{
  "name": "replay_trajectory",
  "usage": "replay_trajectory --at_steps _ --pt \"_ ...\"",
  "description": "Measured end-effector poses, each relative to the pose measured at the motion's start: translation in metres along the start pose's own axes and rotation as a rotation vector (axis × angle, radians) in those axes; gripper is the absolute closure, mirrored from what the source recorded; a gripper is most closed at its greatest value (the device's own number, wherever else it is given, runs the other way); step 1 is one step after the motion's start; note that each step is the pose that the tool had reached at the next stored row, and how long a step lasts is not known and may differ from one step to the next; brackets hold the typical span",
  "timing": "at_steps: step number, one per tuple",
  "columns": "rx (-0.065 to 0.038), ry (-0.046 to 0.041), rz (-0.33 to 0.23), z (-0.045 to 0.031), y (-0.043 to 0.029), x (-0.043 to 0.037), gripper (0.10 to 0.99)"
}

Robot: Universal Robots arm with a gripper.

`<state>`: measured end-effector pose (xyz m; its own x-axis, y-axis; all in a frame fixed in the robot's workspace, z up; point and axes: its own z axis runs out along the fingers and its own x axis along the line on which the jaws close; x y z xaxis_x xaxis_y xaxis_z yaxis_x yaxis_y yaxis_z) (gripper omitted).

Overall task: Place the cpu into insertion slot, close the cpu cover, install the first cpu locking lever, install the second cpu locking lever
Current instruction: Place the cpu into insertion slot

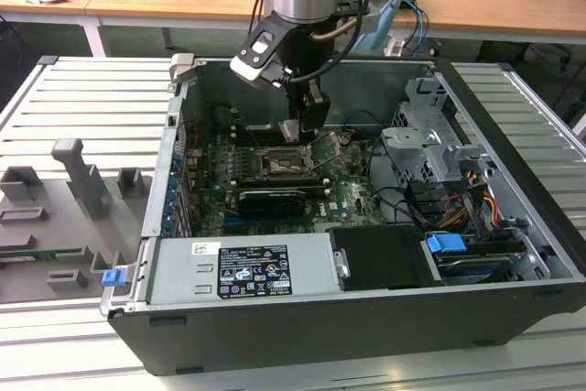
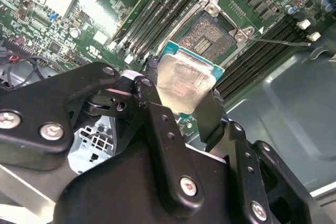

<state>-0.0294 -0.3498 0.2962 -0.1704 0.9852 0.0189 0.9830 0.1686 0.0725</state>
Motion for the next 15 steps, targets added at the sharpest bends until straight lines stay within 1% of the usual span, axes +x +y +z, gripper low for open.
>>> replay_trajectory --at_steps 7,13,15 --pt "-0.001 -0.0035 0.049 0.0015 -0.0001 0.0 0.557" --pt "-0.002 -0.0075 0.105 0.0028 -0.0002 0.0 0.557" --pt "-0.002 -0.0078 0.111 0.0035 -0.0002 0.0 0.557"
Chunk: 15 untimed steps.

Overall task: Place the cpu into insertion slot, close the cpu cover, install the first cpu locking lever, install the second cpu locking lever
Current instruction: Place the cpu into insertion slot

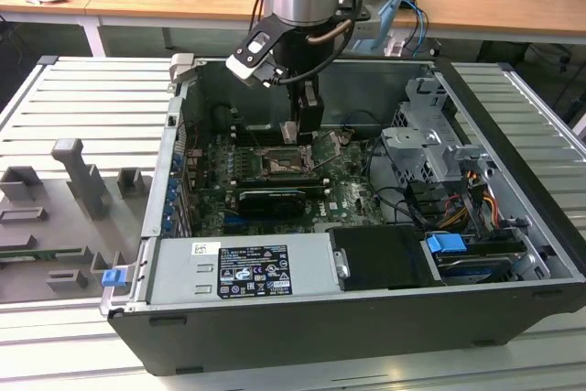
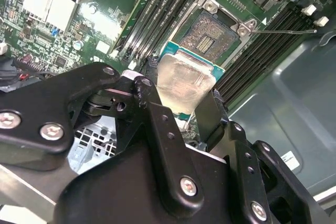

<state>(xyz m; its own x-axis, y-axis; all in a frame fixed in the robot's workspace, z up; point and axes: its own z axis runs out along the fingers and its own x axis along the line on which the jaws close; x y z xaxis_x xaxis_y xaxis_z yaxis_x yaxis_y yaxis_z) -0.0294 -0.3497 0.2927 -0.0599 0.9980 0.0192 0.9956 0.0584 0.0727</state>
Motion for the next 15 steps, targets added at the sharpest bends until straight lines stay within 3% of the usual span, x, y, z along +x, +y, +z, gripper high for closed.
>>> replay_trajectory --at_steps 15 --pt "0.0 -0.0022 0.029 0.0094 -0.0006 0.0014 0.557"
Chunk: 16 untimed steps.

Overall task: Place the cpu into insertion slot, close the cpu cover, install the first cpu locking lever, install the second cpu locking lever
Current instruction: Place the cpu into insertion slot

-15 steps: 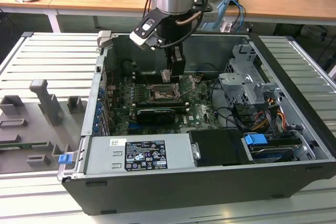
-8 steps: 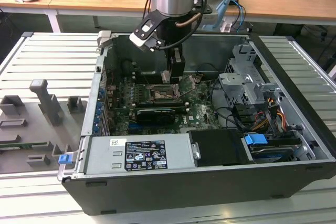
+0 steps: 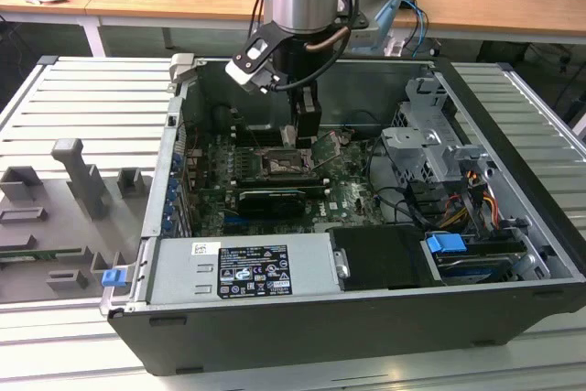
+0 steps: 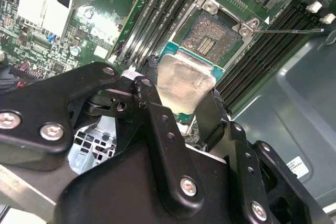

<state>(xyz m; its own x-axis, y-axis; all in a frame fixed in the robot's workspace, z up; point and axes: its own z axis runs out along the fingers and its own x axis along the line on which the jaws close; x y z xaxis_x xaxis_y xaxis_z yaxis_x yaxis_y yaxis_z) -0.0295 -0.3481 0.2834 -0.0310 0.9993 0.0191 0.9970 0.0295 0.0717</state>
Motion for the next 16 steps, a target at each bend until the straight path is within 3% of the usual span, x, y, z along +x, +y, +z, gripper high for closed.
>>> replay_trajectory --at_steps 7,9,16 --pt "0.001 -0.0017 0.021 0.0052 -0.0002 0.0056 0.557" --pt "0.001 -0.0016 0.023 0.0111 -0.0004 0.0113 0.557" --pt "0.001 -0.0017 0.023 0.0185 -0.0009 0.0127 0.557"
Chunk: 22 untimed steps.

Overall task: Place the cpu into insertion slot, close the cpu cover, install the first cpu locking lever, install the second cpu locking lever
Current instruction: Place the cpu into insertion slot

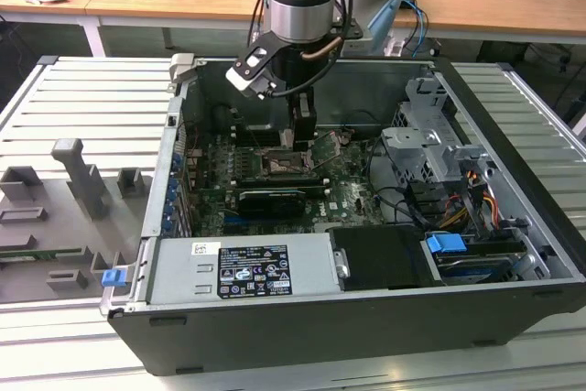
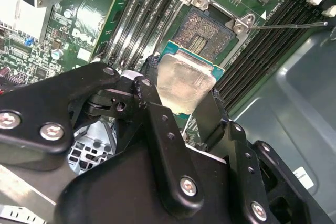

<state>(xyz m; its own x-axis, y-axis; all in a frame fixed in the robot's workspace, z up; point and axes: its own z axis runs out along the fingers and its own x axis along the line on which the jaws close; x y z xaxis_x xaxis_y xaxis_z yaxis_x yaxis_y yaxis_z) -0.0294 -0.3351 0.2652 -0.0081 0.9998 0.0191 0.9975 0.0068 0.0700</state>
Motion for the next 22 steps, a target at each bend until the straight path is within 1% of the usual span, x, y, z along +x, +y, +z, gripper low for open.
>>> replay_trajectory --at_steps 12,22 --pt "0.0 0.0 0.0 0.0068 -0.0005 -0.0001 0.557" --pt "0.0 -0.0001 0.0 0.011 -0.0008 -0.0002 0.557"
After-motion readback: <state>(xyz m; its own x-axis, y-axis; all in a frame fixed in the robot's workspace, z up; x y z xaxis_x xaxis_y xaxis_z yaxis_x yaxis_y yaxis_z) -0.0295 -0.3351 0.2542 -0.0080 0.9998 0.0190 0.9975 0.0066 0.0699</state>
